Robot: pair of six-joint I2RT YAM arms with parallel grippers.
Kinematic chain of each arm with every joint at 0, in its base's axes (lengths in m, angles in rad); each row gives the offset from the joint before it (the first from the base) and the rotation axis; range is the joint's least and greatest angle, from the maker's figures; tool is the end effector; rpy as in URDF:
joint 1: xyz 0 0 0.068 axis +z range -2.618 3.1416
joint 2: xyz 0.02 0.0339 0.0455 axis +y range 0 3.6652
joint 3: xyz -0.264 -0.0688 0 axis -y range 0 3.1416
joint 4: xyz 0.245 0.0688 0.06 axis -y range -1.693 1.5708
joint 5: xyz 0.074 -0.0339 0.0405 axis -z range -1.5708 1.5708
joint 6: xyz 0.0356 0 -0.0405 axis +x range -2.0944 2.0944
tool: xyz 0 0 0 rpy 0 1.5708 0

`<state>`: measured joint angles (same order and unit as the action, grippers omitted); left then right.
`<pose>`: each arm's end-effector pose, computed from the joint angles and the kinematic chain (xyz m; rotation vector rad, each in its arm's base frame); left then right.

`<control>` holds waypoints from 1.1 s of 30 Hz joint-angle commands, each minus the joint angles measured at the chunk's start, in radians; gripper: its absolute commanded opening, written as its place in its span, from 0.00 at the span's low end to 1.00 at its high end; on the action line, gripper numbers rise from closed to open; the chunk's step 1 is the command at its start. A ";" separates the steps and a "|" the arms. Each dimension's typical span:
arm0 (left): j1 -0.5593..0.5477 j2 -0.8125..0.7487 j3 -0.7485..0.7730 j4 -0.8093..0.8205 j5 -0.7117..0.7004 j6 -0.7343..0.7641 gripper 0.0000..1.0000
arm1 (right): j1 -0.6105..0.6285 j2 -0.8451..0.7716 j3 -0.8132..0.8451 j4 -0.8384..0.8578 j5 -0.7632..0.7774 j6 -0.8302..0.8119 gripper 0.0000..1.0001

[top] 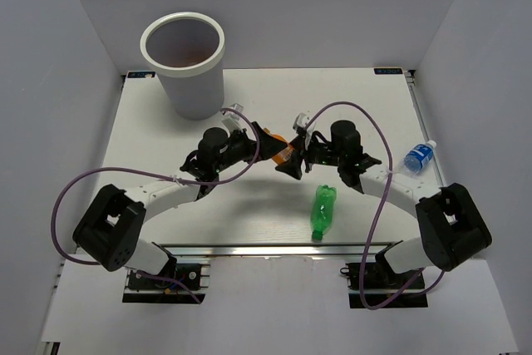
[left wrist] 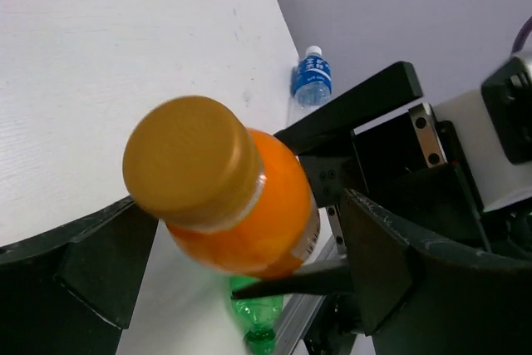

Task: Put the plastic bottles in the bin

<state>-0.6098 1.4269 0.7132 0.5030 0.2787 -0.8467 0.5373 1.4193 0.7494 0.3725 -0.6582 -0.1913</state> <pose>0.2505 -0.1870 0.2371 -0.0108 1.9669 -1.2566 0.2527 0.1759 0.2394 -1.0854 1.5474 0.8498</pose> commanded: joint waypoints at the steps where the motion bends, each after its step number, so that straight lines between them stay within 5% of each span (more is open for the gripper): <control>1: -0.001 0.007 -0.001 0.078 0.045 -0.018 0.98 | 0.035 -0.048 -0.045 0.282 -0.070 0.140 0.50; 4: -0.001 0.024 0.011 0.089 0.091 -0.018 0.86 | 0.050 -0.049 -0.061 0.353 -0.061 0.179 0.54; 6: -0.001 0.027 0.019 0.103 0.118 -0.026 0.62 | 0.050 -0.046 -0.056 0.338 -0.031 0.185 0.68; 9: -0.001 0.012 0.032 0.097 0.093 -0.022 0.39 | 0.050 -0.059 -0.064 0.300 0.044 0.185 0.79; 11: 0.004 -0.011 0.061 0.036 0.059 0.009 0.34 | 0.050 -0.083 -0.077 0.281 0.107 0.185 0.86; 18: 0.198 -0.055 0.291 -0.171 -0.013 0.112 0.30 | 0.041 -0.203 -0.117 0.125 0.342 0.243 0.89; 21: 0.318 -0.046 0.466 -0.301 -0.163 0.219 0.31 | 0.030 -0.272 -0.121 0.025 0.517 0.302 0.89; 26: 0.367 0.041 0.727 -0.346 -0.493 0.386 0.41 | 0.016 -0.352 -0.124 -0.130 0.756 0.394 0.89; 33: 0.438 0.415 1.182 -0.420 -0.665 0.543 0.45 | 0.013 -0.448 -0.209 -0.265 0.695 0.553 0.89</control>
<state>-0.2001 1.7107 1.7493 0.1978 -0.2516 -0.4114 0.5507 1.0019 0.5632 0.1879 0.0315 0.2733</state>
